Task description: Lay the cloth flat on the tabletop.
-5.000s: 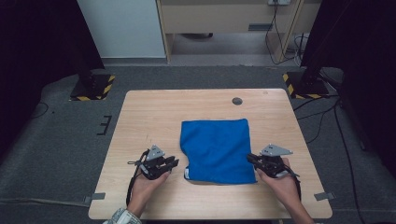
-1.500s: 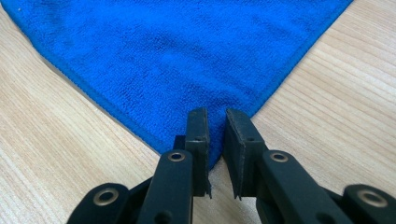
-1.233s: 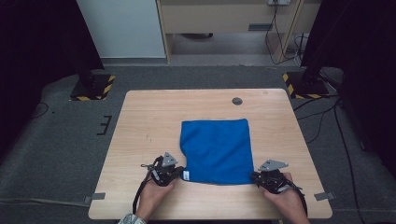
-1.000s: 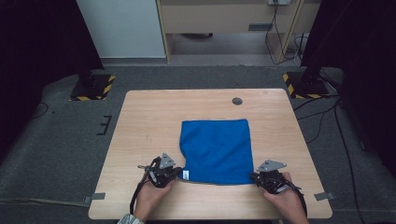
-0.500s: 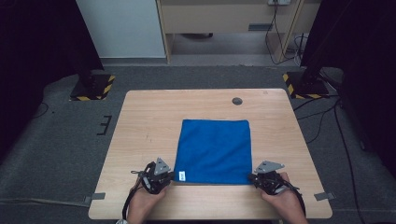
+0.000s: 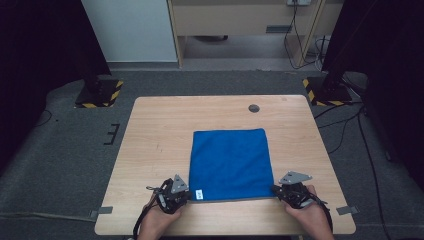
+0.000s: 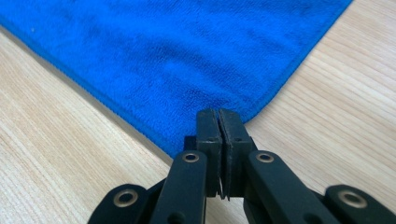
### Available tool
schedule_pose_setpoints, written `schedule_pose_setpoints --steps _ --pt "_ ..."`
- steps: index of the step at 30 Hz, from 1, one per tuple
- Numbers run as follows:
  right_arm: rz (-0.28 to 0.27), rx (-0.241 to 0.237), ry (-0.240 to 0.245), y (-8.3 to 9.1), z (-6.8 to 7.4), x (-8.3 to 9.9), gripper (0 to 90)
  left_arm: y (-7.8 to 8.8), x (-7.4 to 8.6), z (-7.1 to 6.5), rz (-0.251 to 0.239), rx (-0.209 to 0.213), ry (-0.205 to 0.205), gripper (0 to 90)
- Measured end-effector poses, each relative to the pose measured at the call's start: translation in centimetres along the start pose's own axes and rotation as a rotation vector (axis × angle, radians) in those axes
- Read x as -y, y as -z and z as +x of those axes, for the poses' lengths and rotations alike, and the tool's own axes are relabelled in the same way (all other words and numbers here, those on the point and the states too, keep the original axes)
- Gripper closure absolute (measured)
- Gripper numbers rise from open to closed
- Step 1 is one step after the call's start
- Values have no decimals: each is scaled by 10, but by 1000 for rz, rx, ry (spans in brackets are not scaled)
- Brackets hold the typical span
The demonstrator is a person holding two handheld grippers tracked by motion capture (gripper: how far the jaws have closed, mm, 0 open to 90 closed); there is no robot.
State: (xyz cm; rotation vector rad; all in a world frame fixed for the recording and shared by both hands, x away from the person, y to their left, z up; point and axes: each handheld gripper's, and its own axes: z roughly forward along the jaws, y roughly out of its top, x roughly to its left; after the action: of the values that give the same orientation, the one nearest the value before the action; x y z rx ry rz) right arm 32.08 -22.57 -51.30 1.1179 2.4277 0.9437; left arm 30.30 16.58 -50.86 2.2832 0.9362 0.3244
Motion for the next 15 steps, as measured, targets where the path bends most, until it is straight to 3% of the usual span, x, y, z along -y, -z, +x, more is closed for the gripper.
schedule_pose_setpoints --steps 7,15 --pt "4 10 -2 12 4 8 883 0 1 -4 10 17 -7 887" --pt "16 13 10 12 6 10 882 1 1 -5 11 24 -2 887"
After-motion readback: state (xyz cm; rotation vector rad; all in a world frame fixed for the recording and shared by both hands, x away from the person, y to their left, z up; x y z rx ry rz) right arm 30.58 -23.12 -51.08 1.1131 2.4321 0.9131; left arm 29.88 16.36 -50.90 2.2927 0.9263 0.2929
